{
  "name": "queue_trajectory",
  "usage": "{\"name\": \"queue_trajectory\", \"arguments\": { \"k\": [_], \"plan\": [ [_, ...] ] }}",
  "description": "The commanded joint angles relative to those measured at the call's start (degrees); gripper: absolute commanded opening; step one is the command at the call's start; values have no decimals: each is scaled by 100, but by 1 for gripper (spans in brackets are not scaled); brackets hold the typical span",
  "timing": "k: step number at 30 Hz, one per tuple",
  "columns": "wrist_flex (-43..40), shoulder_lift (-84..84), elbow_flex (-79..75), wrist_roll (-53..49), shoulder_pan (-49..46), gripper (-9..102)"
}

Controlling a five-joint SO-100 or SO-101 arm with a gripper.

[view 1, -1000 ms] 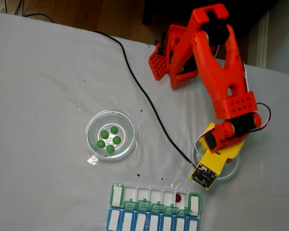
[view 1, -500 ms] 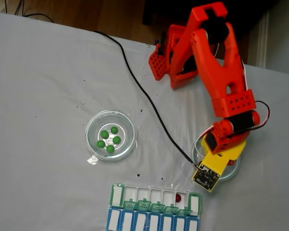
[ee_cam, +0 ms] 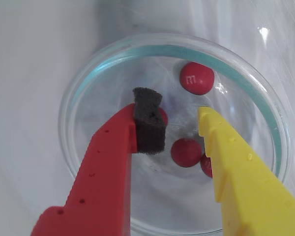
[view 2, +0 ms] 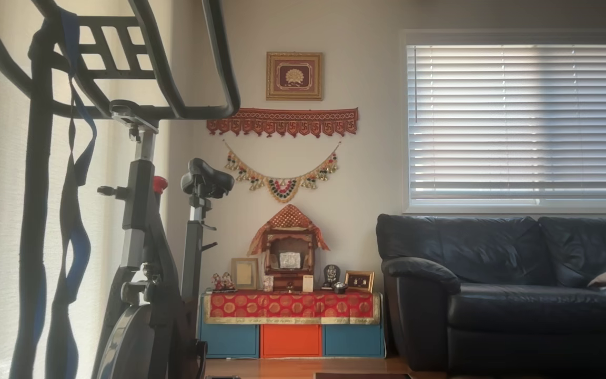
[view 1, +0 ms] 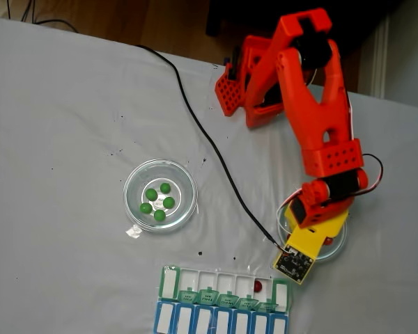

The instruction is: Sort medicines into box.

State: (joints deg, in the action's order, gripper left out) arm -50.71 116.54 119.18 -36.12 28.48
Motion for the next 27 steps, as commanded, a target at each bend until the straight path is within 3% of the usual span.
{"name": "queue_trajectory", "arguments": {
  "k": [1, 27],
  "plan": [
    [105, 97, -53, -62, -26, 18],
    [475, -396, -62, -422, -176, 17]
  ]
}}
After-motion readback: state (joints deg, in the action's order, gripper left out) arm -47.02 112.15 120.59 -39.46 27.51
